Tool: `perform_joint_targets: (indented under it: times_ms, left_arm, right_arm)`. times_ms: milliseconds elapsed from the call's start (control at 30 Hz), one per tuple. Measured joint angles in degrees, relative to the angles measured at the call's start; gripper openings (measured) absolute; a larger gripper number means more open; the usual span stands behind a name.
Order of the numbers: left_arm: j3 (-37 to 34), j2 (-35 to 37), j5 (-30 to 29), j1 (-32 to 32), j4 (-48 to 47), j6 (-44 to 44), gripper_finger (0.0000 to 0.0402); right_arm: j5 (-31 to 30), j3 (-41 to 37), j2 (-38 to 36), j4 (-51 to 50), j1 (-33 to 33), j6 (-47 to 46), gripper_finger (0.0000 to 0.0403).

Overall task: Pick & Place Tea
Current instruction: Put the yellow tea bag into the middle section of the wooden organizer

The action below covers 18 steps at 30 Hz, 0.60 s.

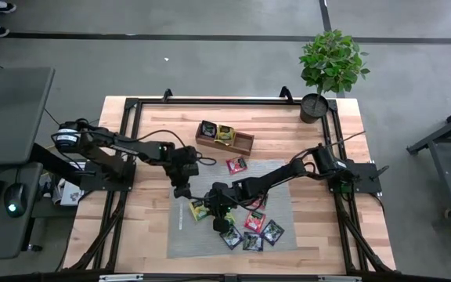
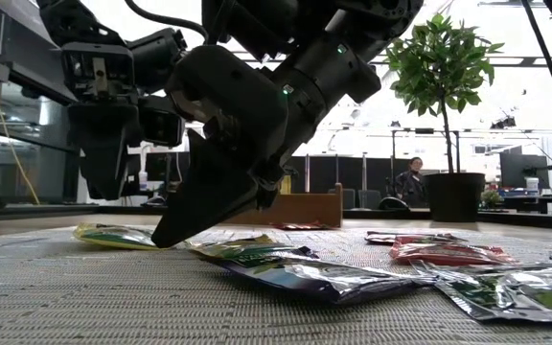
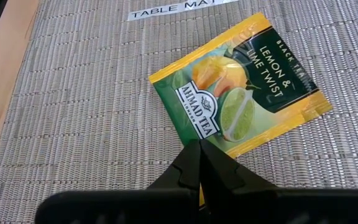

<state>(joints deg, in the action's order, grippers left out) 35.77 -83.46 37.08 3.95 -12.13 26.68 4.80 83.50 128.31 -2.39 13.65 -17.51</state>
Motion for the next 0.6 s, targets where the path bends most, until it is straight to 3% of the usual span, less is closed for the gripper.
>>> perform_joint_targets:
  times_ms: [467, 600]
  left_arm:
    - [0.0, -0.1, -0.6, -0.6, -0.9, -1.0, 0.0098]
    - [0.0, -0.1, -4.1, -2.0, -1.2, -1.2, 0.0119]
  right_arm:
    - [-1.2, 0.0, 0.0, -0.6, 0.0, 0.0, 0.0000]
    - [-1.3, 0.0, 0.0, -1.1, 0.0, 0.0, 0.0000]
